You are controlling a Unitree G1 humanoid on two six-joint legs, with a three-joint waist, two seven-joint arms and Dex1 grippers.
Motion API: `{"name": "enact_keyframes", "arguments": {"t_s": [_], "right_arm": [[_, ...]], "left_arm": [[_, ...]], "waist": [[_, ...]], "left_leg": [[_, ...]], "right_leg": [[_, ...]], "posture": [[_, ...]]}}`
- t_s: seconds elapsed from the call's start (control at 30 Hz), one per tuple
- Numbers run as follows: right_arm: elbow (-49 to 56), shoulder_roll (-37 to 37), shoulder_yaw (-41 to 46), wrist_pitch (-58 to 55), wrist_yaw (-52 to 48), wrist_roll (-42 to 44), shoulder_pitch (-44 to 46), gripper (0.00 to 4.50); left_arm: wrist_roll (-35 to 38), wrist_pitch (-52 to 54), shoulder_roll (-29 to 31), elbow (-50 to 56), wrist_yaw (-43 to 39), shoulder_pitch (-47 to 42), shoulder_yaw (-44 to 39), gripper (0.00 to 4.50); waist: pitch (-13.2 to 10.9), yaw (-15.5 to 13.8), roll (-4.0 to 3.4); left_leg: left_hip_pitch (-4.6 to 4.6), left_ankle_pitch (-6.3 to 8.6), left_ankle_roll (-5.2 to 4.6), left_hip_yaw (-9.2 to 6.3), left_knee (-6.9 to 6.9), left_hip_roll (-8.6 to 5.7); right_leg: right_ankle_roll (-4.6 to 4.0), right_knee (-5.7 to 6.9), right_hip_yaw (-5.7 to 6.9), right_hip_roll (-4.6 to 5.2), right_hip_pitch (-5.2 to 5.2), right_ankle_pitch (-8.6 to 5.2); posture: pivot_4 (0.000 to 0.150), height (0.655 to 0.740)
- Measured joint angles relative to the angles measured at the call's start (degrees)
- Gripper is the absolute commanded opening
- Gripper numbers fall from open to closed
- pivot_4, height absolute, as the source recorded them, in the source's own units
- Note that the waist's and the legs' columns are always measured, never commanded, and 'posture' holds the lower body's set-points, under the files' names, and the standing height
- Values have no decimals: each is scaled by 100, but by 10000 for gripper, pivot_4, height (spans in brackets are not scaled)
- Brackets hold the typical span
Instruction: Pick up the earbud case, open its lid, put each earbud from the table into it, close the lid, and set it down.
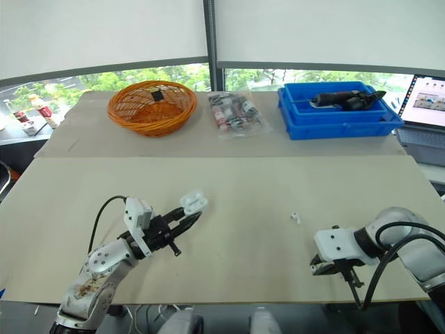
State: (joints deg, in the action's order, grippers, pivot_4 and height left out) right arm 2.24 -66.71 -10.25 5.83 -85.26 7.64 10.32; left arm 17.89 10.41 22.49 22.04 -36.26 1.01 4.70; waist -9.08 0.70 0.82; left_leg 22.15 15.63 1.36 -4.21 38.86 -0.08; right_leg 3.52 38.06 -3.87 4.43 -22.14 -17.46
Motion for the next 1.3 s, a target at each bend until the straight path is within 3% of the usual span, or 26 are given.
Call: {"name": "enact_keyframes", "arguments": {"t_s": [0.27, 0.3, 0.43, 0.63, 0.83, 0.97, 1.3], "right_arm": [[-274, 89, -11, 368, -98, -9, 34, 3597], [-281, 89, -11, 390, -99, -12, 34, 14115], [-283, 89, -6, 444, -140, -9, 5, 27595], [23, -51, 116, 331, -88, 41, -231, 27716], [1616, -721, 510, -805, 322, -336, -467, 27716], [2403, -786, 430, -1486, 561, -707, -478, 27716], [2321, -612, -238, -1350, 814, -1700, -263, 27716]], "left_arm": [[7, 123, 40, 170, 68, 112, -1, 6095], [9, 144, 44, 194, 69, 125, -1, 6095], [11, 231, 58, 209, 71, 157, -1, 6095], [18, 245, 78, 245, 60, 181, 0, 6095], [21, 247, 128, 270, 46, 232, -9, 6096], [20, 248, 126, 273, 50, 233, 20, 6096], [20, 253, 125, 285, 56, 233, 77, 6096]], "waist": [[0, -14, 0], [0, -17, 0], [1, -11, 1], [2, 0, -1], [3, -12, -7], [2, -19, -7], [2, -1, -6]], "left_leg": [[-2, 0, 0, -8, 0, -1], [-2, 0, 0, -8, 1, -1], [-6, 0, 0, -10, 0, 0], [-11, 0, 0, -14, -3, 0], [-6, 0, 0, -20, -1, 0], [-2, 0, 0, -17, -1, -1], [-4, 0, 0, -6, -1, -1]], "right_leg": [[0, 0, 0, 1, 2, 0], [0, 0, 0, 1, 2, 0], [0, 0, 0, 0, 6, 0], [0, 3, -4, 0, 7, 0], [0, 4, -5, 0, 2, 0], [0, 1, -4, 1, 1, 0], [0, 1, -4, 1, 1, 0]], "posture": [[1500, 7400], [1500, 7400], [1500, 7400], [1500, 7400], [1500, 7400], [1500, 7400], [1500, 7400]]}}
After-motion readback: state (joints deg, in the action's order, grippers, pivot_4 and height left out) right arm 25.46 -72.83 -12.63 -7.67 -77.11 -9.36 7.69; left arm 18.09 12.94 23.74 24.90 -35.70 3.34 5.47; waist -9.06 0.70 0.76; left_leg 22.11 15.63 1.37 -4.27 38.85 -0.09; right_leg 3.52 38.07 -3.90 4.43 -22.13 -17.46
